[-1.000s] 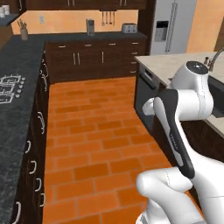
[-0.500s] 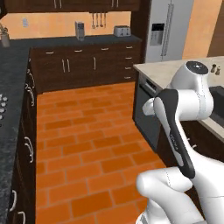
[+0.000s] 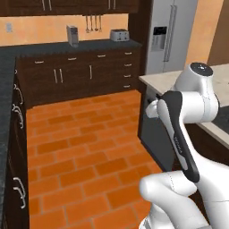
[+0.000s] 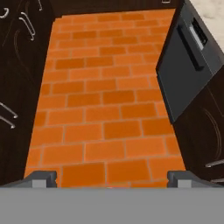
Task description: Navigate to the coffee machine.
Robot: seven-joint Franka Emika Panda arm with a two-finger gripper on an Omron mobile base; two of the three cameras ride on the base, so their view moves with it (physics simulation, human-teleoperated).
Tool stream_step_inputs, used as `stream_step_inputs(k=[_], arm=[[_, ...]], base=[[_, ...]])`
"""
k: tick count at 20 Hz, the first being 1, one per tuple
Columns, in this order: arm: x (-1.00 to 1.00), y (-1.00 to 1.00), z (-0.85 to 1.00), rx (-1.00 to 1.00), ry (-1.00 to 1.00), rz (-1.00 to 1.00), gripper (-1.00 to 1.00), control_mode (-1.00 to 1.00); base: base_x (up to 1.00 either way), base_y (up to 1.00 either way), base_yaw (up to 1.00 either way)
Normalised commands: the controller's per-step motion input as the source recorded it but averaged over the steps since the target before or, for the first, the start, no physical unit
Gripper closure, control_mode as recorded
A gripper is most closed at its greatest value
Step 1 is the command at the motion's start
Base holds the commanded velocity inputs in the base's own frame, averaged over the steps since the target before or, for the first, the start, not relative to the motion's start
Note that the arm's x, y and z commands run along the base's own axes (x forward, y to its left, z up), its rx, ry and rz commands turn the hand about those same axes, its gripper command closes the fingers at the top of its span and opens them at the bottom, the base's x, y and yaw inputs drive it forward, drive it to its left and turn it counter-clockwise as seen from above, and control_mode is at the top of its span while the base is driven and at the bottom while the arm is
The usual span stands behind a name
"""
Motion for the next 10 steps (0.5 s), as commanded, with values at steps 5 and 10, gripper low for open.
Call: stream_step_inputs(k=[5,10], arm=[[0.0,0.0,0.0,0.0,0.0,0.0,-1.0,1.0],[0.0,0.0,0.0,0.0,0.0,0.0,-1.0,1.0]], base=[[1.0,0.22,-0.12],[1.0,0.21,-0.02]])
